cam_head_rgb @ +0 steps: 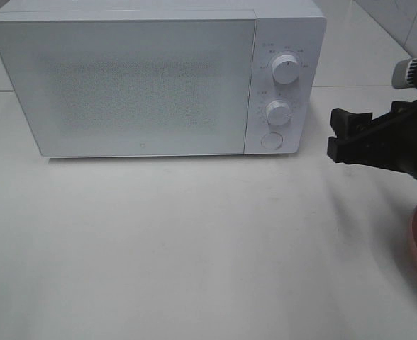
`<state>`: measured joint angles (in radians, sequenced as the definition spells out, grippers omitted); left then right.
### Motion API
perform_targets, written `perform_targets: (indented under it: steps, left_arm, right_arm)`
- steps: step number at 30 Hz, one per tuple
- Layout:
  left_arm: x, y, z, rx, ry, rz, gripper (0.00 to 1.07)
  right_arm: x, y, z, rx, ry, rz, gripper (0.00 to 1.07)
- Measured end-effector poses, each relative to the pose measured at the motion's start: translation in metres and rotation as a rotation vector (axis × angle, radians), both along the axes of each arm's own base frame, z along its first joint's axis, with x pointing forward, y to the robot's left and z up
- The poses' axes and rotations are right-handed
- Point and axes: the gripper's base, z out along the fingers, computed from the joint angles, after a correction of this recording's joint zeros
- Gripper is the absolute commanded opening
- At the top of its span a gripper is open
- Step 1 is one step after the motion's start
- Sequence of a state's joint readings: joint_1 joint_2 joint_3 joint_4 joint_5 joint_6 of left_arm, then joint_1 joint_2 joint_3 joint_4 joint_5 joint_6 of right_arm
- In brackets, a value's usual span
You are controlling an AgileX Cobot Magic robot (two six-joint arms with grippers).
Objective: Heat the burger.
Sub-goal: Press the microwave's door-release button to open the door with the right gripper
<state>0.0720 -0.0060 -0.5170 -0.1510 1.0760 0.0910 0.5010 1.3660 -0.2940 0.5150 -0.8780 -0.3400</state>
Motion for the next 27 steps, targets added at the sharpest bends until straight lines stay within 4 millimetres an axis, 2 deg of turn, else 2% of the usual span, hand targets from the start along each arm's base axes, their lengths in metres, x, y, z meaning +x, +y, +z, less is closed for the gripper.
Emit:
perform_targets:
  steps: [9,11,14,16,27]
  left_arm:
    - [0.0,0.0,0.0,0.0,0.0,0.0,1.0]
    - [0.0,0.0,0.0,0.0,0.0,0.0,1.0]
    - [0.0,0.0,0.0,0.0,0.0,0.0,1.0]
    - [0.0,0.0,0.0,0.0,0.0,0.0,1.0]
    - [0.0,0.0,0.0,0.0,0.0,0.0,1.0]
  right_arm:
    - [-0.004,0.022,-0.012,-0.016,-0.052,-0.024,0.75]
    - [-0.008,0.033,-0.018,-0.024,-0.067,-0.021,0.75]
    - [-0.008,0.036,-0.019,-0.025,-0.067,-0.021,0.75]
    - [-0.008,0.046,-0.023,-0.026,-0.071,-0.028,0.75]
    - [-0.001,0.06,-0.037,-0.055,-0.042,-0.044,0.75]
